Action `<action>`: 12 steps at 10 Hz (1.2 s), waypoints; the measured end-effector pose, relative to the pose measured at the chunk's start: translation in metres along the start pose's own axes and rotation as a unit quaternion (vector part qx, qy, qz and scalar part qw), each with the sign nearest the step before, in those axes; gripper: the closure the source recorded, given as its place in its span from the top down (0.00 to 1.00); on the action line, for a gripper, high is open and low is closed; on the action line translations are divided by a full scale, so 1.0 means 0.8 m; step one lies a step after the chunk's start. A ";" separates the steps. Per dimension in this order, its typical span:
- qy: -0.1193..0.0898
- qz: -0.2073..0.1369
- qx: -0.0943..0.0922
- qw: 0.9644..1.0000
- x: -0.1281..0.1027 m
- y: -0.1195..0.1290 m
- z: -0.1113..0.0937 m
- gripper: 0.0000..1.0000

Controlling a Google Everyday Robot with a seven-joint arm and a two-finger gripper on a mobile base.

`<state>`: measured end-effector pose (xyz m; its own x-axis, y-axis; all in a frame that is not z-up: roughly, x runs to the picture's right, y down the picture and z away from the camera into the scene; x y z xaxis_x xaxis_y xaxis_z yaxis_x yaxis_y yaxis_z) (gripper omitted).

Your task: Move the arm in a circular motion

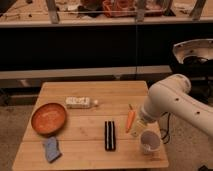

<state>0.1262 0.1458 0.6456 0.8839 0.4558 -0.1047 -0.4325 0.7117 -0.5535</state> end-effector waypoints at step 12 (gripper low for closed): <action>-0.009 -0.243 0.008 0.970 -0.330 -0.031 0.031 0.80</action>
<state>-0.1012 0.0210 0.7076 0.9809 0.0732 0.1805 0.0321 0.8533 -0.5205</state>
